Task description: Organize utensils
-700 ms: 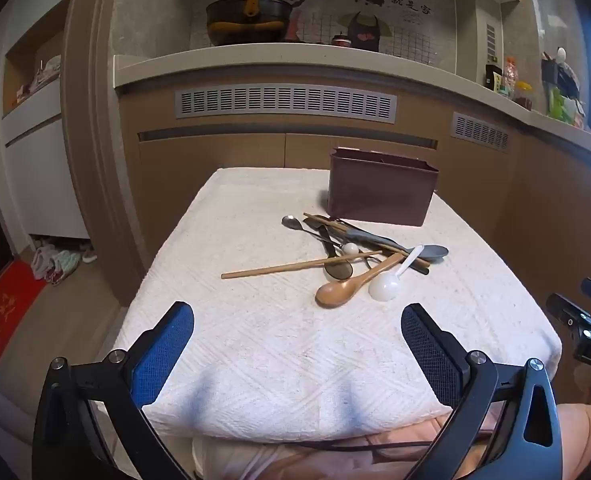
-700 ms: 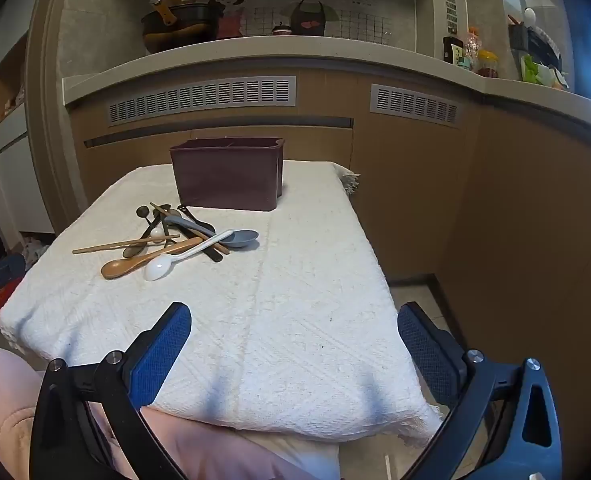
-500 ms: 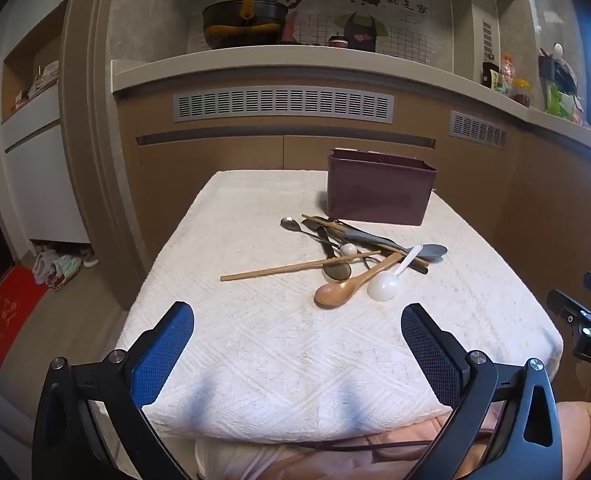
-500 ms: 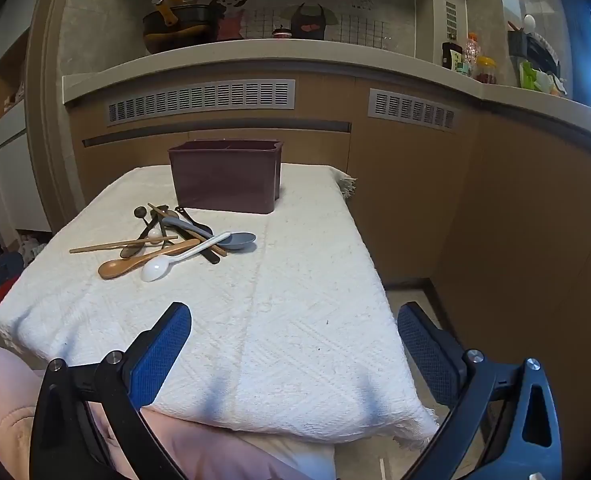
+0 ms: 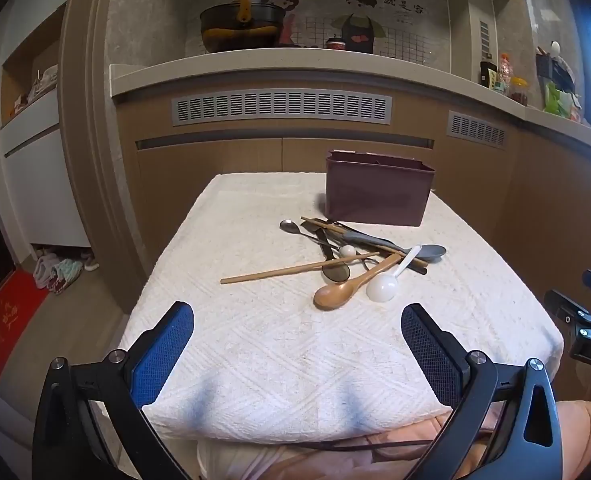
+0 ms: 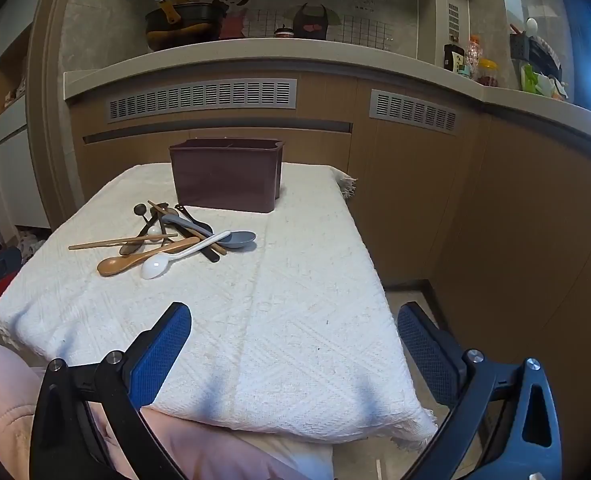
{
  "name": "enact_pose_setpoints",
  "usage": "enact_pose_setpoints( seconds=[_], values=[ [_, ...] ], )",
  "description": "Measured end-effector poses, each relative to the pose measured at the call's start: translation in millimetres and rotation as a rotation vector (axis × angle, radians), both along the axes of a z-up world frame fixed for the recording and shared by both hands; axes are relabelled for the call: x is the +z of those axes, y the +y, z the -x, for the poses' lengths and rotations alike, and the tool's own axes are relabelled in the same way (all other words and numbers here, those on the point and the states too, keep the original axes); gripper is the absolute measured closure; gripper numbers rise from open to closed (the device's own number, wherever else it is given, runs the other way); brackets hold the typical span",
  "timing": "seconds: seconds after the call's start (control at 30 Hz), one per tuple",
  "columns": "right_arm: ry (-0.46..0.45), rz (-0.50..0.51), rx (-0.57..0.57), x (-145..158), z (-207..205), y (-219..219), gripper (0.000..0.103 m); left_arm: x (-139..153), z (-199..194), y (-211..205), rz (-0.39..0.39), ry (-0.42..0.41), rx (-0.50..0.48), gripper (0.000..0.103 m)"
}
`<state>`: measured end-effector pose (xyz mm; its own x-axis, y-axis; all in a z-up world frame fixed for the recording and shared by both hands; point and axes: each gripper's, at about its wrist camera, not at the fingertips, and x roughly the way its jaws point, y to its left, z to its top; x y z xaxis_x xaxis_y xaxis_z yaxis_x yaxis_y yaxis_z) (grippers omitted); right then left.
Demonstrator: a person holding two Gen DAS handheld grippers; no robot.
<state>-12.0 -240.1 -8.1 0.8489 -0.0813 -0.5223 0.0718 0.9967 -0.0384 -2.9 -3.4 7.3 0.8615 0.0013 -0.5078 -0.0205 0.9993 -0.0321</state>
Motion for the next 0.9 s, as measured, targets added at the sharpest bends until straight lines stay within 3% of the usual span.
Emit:
enact_pose_setpoints(
  seconds=[0.9],
  values=[
    [0.007, -0.009, -0.016, -4.7, -2.3, -1.4, 0.000, -2.0, -1.4, -3.2, -0.009, 0.006, 0.001, 0.000]
  ],
)
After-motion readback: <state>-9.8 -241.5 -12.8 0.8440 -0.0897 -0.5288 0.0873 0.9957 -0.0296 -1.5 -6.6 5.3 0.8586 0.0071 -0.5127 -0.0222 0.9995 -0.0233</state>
